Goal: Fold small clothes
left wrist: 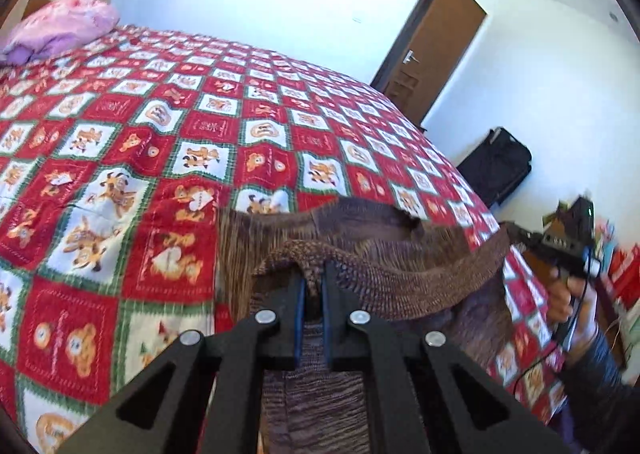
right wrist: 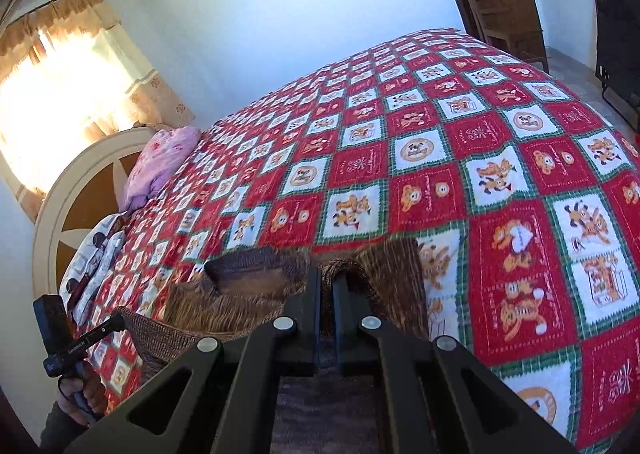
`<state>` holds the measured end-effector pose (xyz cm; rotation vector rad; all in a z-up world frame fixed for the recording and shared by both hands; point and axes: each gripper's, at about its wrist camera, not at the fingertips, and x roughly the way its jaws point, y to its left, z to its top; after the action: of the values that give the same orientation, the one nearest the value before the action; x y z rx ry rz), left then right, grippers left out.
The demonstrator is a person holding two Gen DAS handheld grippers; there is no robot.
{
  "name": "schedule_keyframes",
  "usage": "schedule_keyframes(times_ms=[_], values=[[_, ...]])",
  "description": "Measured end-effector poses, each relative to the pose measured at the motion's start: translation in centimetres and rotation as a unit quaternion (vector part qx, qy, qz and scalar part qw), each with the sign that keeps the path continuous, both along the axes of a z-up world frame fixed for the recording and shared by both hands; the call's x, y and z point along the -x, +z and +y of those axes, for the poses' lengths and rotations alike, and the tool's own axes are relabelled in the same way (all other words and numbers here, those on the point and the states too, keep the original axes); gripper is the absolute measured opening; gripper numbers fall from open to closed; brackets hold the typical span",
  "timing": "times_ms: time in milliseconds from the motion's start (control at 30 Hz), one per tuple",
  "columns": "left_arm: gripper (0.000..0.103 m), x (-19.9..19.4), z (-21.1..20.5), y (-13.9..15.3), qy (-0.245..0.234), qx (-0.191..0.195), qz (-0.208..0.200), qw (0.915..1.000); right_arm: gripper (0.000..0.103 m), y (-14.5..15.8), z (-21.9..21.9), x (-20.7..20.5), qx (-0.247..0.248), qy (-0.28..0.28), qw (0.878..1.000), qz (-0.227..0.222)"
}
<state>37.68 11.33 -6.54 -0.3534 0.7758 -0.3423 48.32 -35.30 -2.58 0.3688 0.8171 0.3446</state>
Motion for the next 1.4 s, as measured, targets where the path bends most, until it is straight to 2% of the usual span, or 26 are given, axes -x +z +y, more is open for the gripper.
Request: schedule_keyframes(times_ms=[233,333,367,400,433,467,500,567,633,700,767,867,1067,1133,1200,1267,1333,1367,1400], values=[[0.007,-5.2,0.9,-4.1,0.028,0.022,0.052,0.9980,0.005,-4.4,-0.6,-5.6,-0.013,-0.027,0.997,0.065],[0.010,-6.7,1.4,-5.6,0.051,0.043,0.070,0.9953,0.009,-6.0,-0.8,-7.4,-0.003,-0.041,0.997,0.070],[0.011,-6.9,1.7,-5.7,0.067,0.047,0.069,0.9943,0.027,-6.1,-0.8,-7.5,0.004,-0.049,0.997,0.064],[0.014,-6.9,1.9,-5.6,0.071,0.055,0.065,0.9938,0.060,-6.0,-1.0,-7.5,0.008,-0.053,0.997,0.058],[0.017,-6.8,2.1,-5.5,0.073,0.064,0.062,0.9933,0.074,-5.9,-1.1,-7.2,0.005,-0.051,0.997,0.051],[0.029,-6.5,2.2,-5.2,0.077,0.065,0.060,0.9931,0.079,-5.7,-1.2,-6.8,0.003,-0.049,0.998,0.042],[0.049,-5.9,2.3,-4.8,0.082,0.057,0.053,0.9936,0.079,-5.4,-1.1,-6.3,0.009,-0.042,0.999,0.031],[0.067,-4.7,2.4,-4.0,0.093,0.028,0.034,0.9947,0.079,-4.8,-0.3,-4.9,0.042,-0.025,0.999,0.013],[0.068,-3.5,2.0,-3.4,0.082,-0.003,0.018,0.9965,0.079,-4.5,0.8,-3.4,0.057,0.005,0.998,0.002],[0.068,-2.6,1.2,-3.1,0.079,-0.058,0.014,0.9951,0.079,-4.5,1.8,-2.0,0.064,0.031,0.997,0.005],[0.068,-1.5,0.5,-3.2,0.071,-0.087,0.019,0.9935,0.079,-4.9,2.6,-0.3,0.083,0.050,0.995,0.013],[0.068,0.6,-0.3,-3.5,0.055,-0.081,0.024,0.9949,0.079,-5.7,2.5,2.5,0.107,0.060,0.992,0.026],[0.068,4.8,-3.0,-5.0,0.021,-0.112,0.044,0.9925,0.079,-7.4,0.4,7.7,0.115,0.081,0.989,0.055],[0.068,5.6,-3.6,-5.4,0.014,-0.123,0.047,0.9913,0.079,-9.1,0.1,8.7,0.136,0.089,0.983,0.088],[0.068,6.3,-4.1,-6.4,0.014,-0.148,0.059,0.9872,0.079,-9.1,0.2,10.1,0.156,0.097,0.980,0.075],[0.068,6.9,-4.0,-6.9,0.017,-0.147,0.059,0.9871,0.079,-8.7,0.4,10.8,0.173,0.100,0.977,0.076],[0.068,7.7,-4.2,-6.7,0.018,-0.152,0.054,0.9868,0.079,-7.8,0.1,11.5,0.162,0.089,0.981,0.064],[0.068,8.0,-4.2,-6.6,0.019,-0.152,0.054,0.9867,0.076,-7.5,-0.1,11.6,0.152,0.086,0.983,0.057],[0.068,8.2,-4.1,-6.6,0.021,-0.151,0.053,0.9869,0.065,-7.2,-0.4,11.6,0.139,0.083,0.985,0.051]])
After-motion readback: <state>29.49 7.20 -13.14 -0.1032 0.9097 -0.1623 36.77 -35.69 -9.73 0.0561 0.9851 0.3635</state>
